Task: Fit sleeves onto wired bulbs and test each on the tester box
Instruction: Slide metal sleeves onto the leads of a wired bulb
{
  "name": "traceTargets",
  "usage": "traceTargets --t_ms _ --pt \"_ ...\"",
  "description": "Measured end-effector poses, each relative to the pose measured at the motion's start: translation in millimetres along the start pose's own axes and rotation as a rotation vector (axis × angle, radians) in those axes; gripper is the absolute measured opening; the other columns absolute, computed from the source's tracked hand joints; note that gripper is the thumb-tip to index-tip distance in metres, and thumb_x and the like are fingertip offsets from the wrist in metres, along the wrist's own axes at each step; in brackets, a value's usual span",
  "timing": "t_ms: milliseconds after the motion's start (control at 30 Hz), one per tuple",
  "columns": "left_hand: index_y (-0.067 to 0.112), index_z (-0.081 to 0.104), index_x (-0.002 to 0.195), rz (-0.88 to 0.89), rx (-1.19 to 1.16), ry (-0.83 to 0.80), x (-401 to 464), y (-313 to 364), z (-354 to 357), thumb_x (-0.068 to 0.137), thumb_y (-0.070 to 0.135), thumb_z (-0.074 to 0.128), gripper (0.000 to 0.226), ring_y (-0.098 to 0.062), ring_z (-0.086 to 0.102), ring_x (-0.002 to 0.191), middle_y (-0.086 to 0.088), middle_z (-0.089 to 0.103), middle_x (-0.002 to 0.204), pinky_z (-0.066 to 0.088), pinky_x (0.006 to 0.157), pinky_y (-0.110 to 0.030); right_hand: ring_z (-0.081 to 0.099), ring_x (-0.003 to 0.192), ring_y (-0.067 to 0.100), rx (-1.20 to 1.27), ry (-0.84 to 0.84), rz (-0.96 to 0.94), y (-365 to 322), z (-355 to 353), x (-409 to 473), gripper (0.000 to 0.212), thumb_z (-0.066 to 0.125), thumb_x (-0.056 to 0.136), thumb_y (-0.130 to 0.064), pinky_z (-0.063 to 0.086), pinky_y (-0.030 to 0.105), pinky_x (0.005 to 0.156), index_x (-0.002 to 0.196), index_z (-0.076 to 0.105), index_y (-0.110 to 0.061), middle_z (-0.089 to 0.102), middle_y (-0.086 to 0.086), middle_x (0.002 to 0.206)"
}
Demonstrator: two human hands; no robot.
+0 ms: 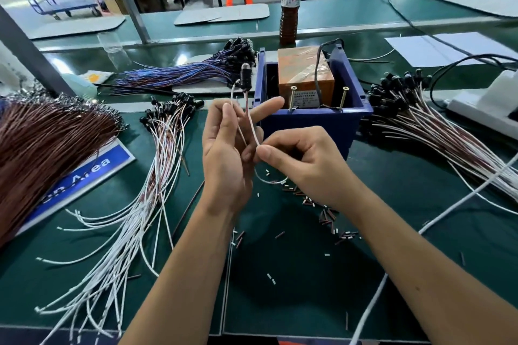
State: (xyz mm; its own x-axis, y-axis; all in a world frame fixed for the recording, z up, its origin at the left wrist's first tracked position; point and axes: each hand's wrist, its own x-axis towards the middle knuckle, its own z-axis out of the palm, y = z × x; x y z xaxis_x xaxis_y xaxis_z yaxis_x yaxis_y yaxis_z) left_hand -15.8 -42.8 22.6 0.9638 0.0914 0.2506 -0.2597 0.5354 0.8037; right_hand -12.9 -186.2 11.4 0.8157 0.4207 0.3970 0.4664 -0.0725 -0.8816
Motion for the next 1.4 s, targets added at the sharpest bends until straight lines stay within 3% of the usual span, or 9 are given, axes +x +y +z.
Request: traceTargets --t_ms 133,367,533,800,967,1067,1133,1267,1400 --pt "0.024 0.045 0.087 -0.072 -0.152 0.015 2.5 3.1 -0.1 0.113 0.03 0.034 0.029 -0.005 0.028 0.044 -0.011 0.076 0.093 0.028 0.042 -0.015 0.04 0.052 0.007 -0.161 0.131 -0.044 5.9 1.8 -2.8 0.018 0.07 0.099 -0.016 0.032 0.024 0.053 0.083 0.078 -0.011 0.053 -0.011 0.059" --pt "0.016 0.055 0.087 -0.112 -0.202 -0.09 6.7 3.9 -5.2 0.104 0.026 0.045 0.022 -0.004 0.032 0.056 0.001 0.066 0.09 0.028 0.048 -0.014 0.051 0.06 0.014 -0.294 0.199 -0.013 8.4 -0.5 -1.6 0.021 0.074 0.097 -0.017 0.038 0.026 0.055 0.078 0.074 -0.01 0.059 0.006 0.076" --pt "0.013 0.061 0.089 -0.044 -0.179 -0.086 11.3 4.7 -13.2 0.107 0.022 0.044 0.026 -0.004 0.033 0.057 0.001 0.065 0.086 0.032 0.049 -0.015 0.06 0.061 0.027 -0.103 -0.029 0.115 4.7 -26.4 -3.1 0.022 0.063 0.105 -0.026 0.048 0.038 0.057 0.097 0.076 -0.01 0.071 0.008 0.072" --pt "0.02 0.057 0.091 -0.047 -0.307 0.125 20.1 9.9 -25.9 0.106 0.031 0.046 0.022 -0.003 0.033 0.055 0.008 0.063 0.083 0.033 0.048 -0.012 0.06 0.069 0.013 -0.001 -0.252 0.299 11.6 -55.5 -16.0 0.021 0.062 0.104 -0.029 0.047 0.023 0.052 0.122 0.072 -0.023 0.077 0.007 0.096" --pt "0.021 0.056 0.091 -0.1 -0.358 0.137 19.9 7.9 -25.2 0.11 0.031 0.041 0.026 -0.004 0.028 0.056 0.007 0.06 0.084 0.032 0.043 -0.013 0.052 0.056 0.005 -0.01 -0.289 0.363 14.0 -41.2 -17.3 0.026 0.048 0.112 -0.022 0.04 0.019 0.049 0.124 0.071 -0.025 0.066 -0.007 0.075" --pt "0.021 0.057 0.09 -0.117 -0.435 0.124 21.0 7.5 -26.3 0.104 0.03 0.047 0.02 -0.004 0.028 0.055 0.007 0.06 0.082 0.029 0.04 -0.015 0.05 0.059 0.014 -0.083 -0.35 0.376 14.9 -41.5 -17.3 0.019 0.058 0.107 -0.015 0.038 0.021 0.054 0.114 0.074 -0.023 0.06 0.009 0.066" --pt "0.02 0.058 0.088 -0.122 -0.476 0.117 21.6 7.6 -27.7 0.103 0.031 0.048 0.02 -0.004 0.027 0.054 0.007 0.059 0.079 0.029 0.04 -0.016 0.053 0.06 0.011 -0.078 -0.393 0.363 13.4 -43.8 -17.6 0.016 0.061 0.105 -0.01 0.039 0.016 0.055 0.109 0.076 -0.016 0.067 -0.002 0.069" --pt "0.019 0.057 0.087 -0.104 -0.465 0.096 22.6 8.6 -29.6 0.1 0.029 0.05 0.018 -0.004 0.028 0.053 0.007 0.054 0.072 0.028 0.04 -0.015 0.054 0.06 0.014 0.019 -0.318 0.381 11.3 -51.1 -17.4 0.019 0.06 0.105 -0.01 0.039 0.016 0.049 0.108 0.079 -0.015 0.079 0.006 0.088" --pt "0.017 0.053 0.087 -0.072 -0.134 0.053 20.8 9.6 -33.0 0.107 0.028 0.043 0.025 -0.003 0.031 0.052 0.008 0.044 0.066 0.028 0.041 -0.014 0.054 0.053 0.016 0.117 -0.198 0.344 12.7 -61.9 -18.0 0.016 0.061 0.104 -0.012 0.035 0.018 0.044 0.119 0.067 -0.011 0.079 0.013 0.091"
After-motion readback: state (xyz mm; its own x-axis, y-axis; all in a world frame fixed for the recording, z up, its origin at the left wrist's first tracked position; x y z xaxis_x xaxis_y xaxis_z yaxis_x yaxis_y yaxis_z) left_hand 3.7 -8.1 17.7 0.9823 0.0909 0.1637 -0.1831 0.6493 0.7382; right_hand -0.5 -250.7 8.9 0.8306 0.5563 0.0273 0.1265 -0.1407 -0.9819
